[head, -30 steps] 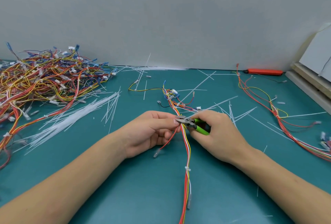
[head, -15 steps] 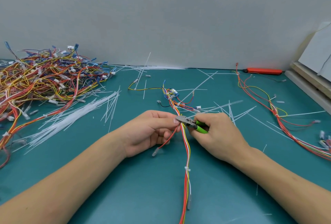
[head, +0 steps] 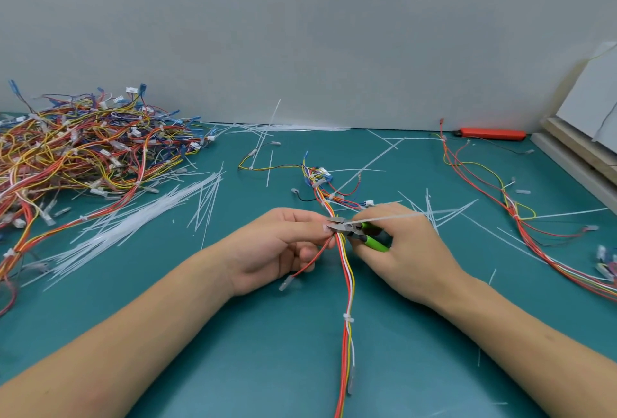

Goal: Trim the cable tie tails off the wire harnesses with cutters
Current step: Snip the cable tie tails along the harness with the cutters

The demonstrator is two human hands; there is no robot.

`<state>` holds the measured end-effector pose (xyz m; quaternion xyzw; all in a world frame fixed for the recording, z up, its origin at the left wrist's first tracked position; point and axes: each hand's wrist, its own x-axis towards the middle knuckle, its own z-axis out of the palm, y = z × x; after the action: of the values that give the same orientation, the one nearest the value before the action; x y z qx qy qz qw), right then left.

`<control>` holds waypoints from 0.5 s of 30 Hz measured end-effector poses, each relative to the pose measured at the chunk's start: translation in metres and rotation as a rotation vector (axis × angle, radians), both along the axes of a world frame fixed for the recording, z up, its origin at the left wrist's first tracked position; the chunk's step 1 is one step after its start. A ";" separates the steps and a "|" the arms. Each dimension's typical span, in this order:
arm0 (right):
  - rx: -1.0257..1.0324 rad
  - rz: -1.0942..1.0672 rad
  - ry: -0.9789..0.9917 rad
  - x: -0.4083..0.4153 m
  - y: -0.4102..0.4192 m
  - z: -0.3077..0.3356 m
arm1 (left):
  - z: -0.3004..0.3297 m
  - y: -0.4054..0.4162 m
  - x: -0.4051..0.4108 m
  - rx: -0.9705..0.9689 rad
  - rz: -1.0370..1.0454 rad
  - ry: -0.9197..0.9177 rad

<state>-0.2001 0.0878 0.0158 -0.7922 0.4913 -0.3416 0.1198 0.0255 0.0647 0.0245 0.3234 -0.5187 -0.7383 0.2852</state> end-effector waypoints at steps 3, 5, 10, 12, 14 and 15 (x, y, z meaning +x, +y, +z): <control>0.028 -0.016 0.046 0.001 0.000 0.002 | -0.001 0.000 0.000 0.000 0.001 0.001; 0.043 -0.051 0.046 0.001 0.001 0.001 | -0.001 -0.001 0.000 -0.001 0.000 0.003; 0.065 -0.089 0.081 0.002 0.002 0.000 | -0.001 -0.001 0.000 -0.005 -0.006 0.007; 0.062 -0.082 0.079 0.002 0.002 0.000 | -0.001 -0.001 0.000 -0.009 -0.006 0.003; 0.057 -0.084 0.070 0.001 0.002 0.000 | 0.000 0.000 0.000 -0.009 -0.002 -0.003; 0.053 -0.084 0.068 0.001 0.002 0.000 | 0.000 0.000 0.000 -0.007 0.001 -0.006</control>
<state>-0.1994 0.0894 0.0156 -0.7786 0.5367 -0.3062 0.1094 0.0257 0.0647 0.0247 0.3246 -0.5218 -0.7356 0.2851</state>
